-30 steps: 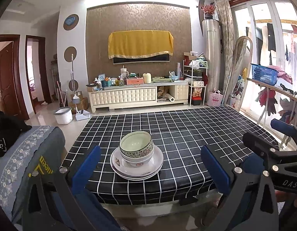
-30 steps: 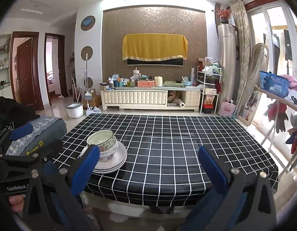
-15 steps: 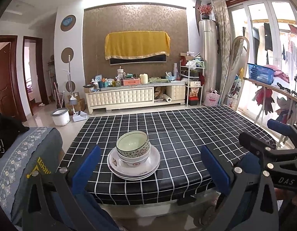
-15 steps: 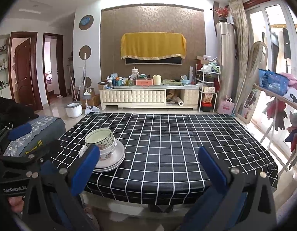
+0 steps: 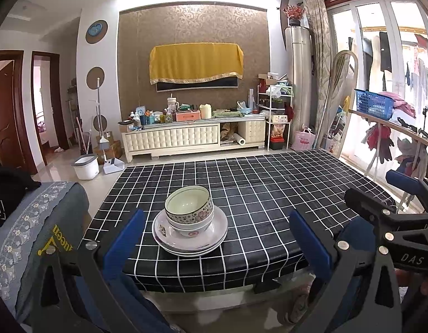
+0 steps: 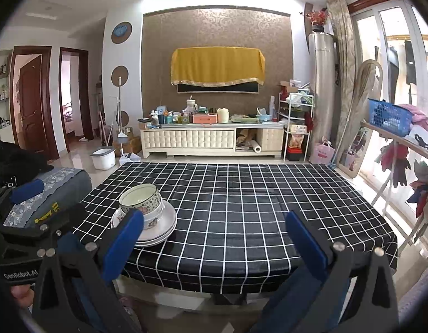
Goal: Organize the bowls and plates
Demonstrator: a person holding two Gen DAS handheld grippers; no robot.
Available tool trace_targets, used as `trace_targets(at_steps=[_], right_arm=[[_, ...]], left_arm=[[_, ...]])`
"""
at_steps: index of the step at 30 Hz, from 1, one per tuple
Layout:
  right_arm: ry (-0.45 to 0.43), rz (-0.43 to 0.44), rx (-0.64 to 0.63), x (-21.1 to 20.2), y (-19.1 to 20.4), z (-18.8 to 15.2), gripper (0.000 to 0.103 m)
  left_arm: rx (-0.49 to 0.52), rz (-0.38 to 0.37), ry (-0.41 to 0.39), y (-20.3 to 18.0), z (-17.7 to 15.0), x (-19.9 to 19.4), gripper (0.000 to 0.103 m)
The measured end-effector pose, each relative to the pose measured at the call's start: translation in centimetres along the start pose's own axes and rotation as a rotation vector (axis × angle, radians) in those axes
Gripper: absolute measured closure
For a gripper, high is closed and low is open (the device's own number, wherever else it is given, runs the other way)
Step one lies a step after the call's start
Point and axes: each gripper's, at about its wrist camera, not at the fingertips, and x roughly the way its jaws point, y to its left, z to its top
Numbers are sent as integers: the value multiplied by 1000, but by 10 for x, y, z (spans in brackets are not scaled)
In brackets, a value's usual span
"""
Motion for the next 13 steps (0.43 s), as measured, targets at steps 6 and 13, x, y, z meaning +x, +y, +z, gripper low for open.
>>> trace_targets(at_steps=[6, 13], right_arm=[[7, 0, -3, 1, 0, -1, 0], [1, -2, -6, 1, 1, -2, 0]], left_arm=[[-4, -3, 1, 0, -1, -2, 1], [10, -4, -6, -3, -2, -5, 1]])
